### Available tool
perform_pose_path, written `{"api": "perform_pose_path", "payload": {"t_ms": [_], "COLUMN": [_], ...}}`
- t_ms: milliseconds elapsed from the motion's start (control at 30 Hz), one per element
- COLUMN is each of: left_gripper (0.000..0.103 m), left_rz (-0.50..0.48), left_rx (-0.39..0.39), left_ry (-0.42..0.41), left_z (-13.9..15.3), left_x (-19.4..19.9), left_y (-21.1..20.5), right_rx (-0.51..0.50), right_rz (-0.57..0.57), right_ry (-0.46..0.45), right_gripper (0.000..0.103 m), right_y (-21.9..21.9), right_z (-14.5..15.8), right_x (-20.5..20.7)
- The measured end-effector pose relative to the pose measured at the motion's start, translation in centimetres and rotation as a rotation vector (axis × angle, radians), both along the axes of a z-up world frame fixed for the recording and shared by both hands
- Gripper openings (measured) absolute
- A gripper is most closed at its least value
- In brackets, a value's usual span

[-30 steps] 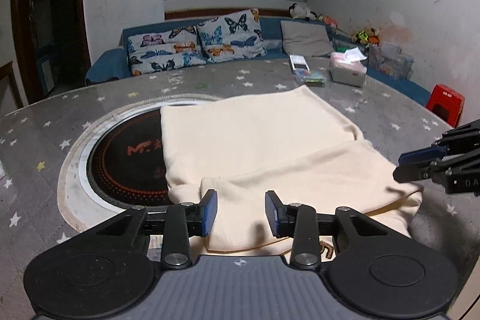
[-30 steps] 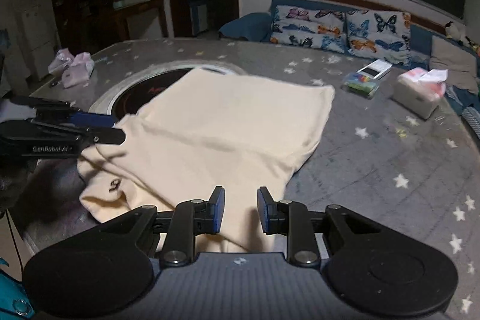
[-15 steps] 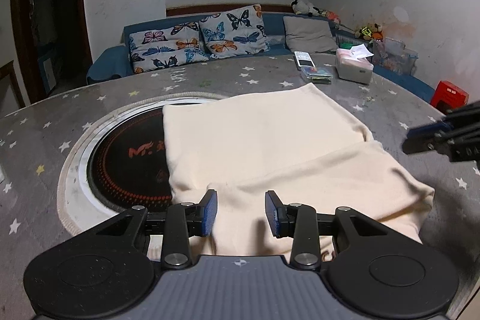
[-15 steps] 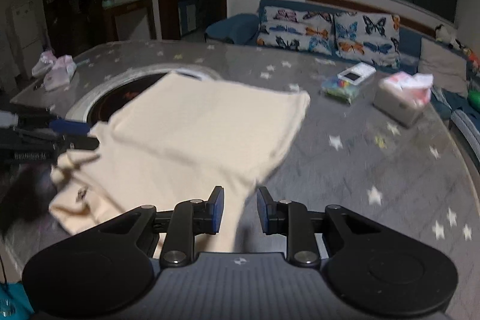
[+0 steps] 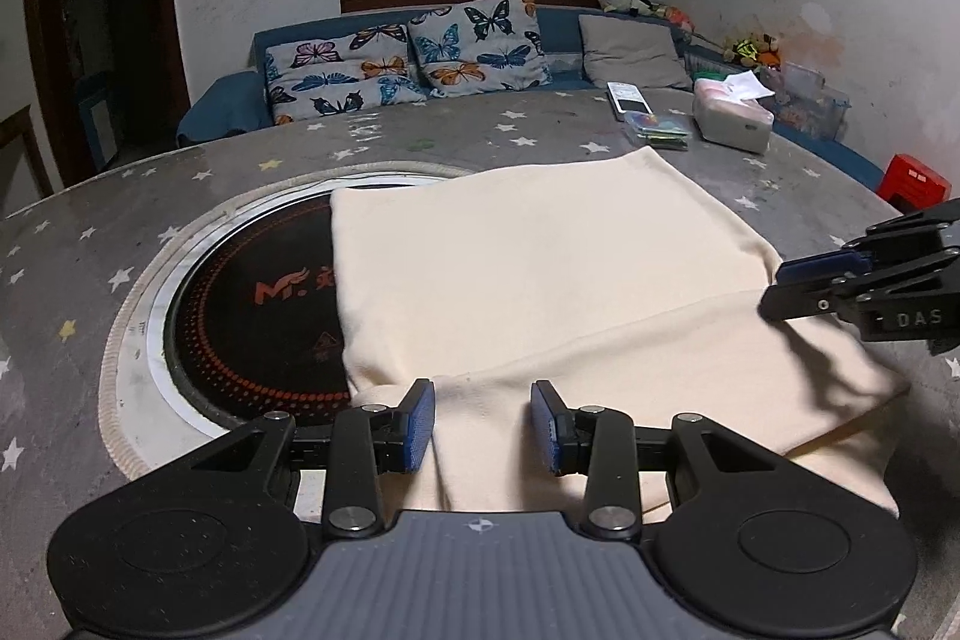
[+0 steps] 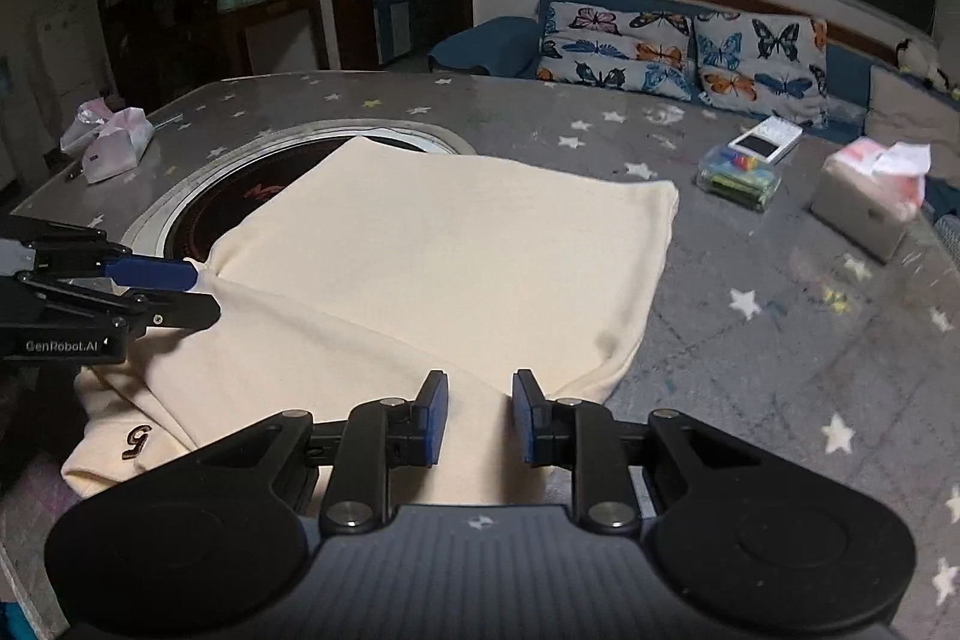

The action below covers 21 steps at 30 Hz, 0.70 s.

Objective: Fold clothes

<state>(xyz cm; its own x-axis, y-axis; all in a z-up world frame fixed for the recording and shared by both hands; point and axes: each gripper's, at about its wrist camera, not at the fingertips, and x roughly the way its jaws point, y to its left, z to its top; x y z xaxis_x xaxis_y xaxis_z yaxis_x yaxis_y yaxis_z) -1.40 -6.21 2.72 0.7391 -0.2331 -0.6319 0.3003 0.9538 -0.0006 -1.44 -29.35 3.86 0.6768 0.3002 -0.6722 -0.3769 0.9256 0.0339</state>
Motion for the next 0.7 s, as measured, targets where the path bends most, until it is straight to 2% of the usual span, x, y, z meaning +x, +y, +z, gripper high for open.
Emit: {"api": "perform_pose_path", "payload": {"t_ms": [233, 400, 600, 700], "left_gripper": [0.04, 0.043, 0.046, 0.051], "left_rz": [0.011, 0.011, -0.049, -0.103], "left_rx": [0.005, 0.016, 0.066, 0.105], "left_ry": [0.007, -0.005, -0.029, -0.043], "left_z": [-0.1, 0.6, 1.1, 1.2], "left_x": [-0.1, -1.1, -4.3, -6.5], "left_y": [0.0, 0.3, 0.7, 0.8], "right_rx": [-0.013, -0.038, -0.049, -0.071], "right_rz": [0.049, 0.041, 0.072, 0.081], "right_ry": [-0.006, -0.006, -0.003, 0.006], "right_gripper": [0.024, 0.024, 0.024, 0.027], "right_y": [1.7, 2.1, 2.5, 2.4], "right_z": [0.2, 0.0, 0.1, -0.5], "right_x": [-1.3, -2.2, -3.5, -4.1]}}
